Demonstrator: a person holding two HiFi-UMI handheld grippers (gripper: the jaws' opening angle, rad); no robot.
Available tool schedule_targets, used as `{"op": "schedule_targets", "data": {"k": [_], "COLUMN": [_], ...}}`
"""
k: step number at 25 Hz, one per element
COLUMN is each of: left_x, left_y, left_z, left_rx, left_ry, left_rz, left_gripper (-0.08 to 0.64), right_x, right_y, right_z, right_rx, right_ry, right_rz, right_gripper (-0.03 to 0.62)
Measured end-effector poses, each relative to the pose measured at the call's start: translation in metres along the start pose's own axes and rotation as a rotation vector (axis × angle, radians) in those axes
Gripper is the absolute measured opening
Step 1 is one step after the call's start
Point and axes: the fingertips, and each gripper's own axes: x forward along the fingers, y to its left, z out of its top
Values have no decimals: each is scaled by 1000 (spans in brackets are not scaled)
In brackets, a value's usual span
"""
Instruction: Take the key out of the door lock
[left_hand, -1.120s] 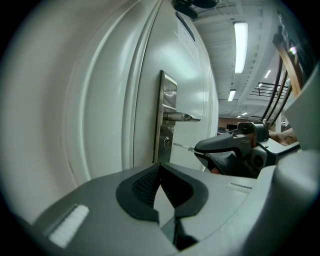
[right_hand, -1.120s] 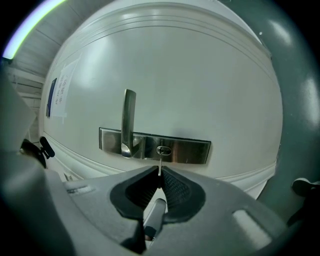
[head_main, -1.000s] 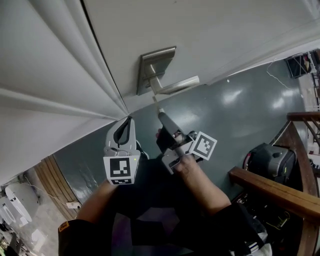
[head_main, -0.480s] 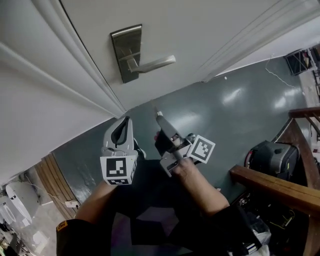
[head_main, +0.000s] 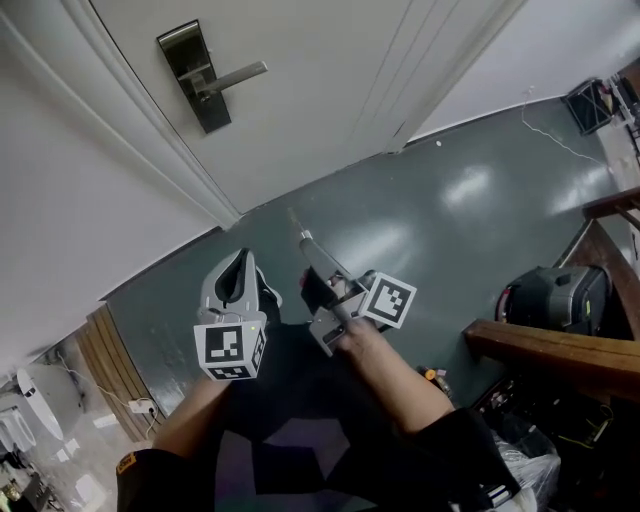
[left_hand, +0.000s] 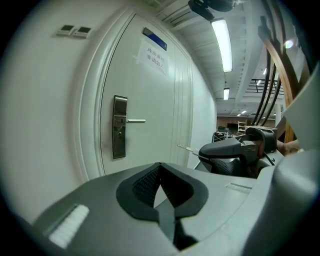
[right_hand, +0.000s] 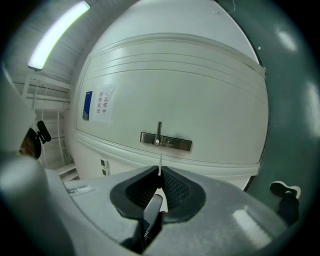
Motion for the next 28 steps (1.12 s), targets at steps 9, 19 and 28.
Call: {"op": "schedule_targets", "data": {"k": [9, 19, 28], "left_x": [-84, -159, -248], "left_y": [-51, -38, -9], "left_z": [-17, -47, -67], "left_rx": [-6, -14, -56], "left_ry": [-6, 4, -33], "left_rz": [70, 147, 156], "left_gripper": [18, 18, 18], "right_x": [-86, -104, -123], "right_y": [20, 32, 56], "right_z": [-45, -106, -189], "right_rx": [-39, -81, -106], "right_ry": [47, 115, 110], "right_rz": [-26, -35, -65], "right_gripper": [15, 15, 15]}}
